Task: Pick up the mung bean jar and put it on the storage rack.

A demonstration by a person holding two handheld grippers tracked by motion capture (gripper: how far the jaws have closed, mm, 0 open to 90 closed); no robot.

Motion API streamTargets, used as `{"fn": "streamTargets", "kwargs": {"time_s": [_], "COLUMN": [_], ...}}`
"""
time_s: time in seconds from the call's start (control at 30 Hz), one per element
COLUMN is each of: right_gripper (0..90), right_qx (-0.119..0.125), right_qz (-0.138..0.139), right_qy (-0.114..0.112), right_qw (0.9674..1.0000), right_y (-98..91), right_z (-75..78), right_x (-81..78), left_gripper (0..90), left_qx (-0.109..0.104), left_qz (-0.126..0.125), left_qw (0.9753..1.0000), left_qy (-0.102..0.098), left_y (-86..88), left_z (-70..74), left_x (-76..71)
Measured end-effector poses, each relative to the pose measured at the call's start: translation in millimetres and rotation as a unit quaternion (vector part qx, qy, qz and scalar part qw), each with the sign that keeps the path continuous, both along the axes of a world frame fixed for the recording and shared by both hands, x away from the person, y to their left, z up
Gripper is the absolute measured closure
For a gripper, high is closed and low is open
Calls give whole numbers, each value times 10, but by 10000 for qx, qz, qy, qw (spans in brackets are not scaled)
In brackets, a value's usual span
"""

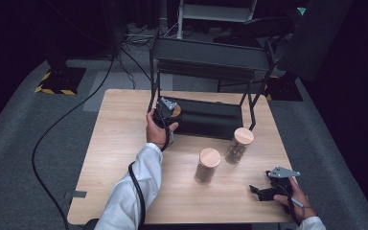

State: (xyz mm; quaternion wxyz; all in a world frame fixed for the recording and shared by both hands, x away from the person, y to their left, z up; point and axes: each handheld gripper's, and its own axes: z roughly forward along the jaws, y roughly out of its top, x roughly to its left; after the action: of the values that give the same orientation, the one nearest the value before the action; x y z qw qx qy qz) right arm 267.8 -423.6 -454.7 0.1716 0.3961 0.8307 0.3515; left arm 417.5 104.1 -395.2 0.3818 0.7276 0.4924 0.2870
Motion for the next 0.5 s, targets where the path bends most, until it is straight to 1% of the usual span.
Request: {"fn": "streamTargets", "kwargs": {"time_s": [0.2, 0.37, 0.5], "right_gripper": [0, 0, 0], "right_qx": [1, 0, 1], "right_qz": [7, 6, 5], "right_qy": [3, 2, 4], "right_qw": [10000, 10000, 10000], "right_y": [-4, -3, -3], "right_z": [1, 1, 1], "right_x": [-1, -1, -1], "left_gripper": [251, 251, 250], "left_qx": [114, 137, 158], "left_qz": [2, 49, 38], "left_qw": [9999, 9998, 9998], "left_qy": [93, 121, 137], "left_y": [-31, -41, -35], "left_z": [-2, -14, -12], "left_x": [66, 97, 113]}}
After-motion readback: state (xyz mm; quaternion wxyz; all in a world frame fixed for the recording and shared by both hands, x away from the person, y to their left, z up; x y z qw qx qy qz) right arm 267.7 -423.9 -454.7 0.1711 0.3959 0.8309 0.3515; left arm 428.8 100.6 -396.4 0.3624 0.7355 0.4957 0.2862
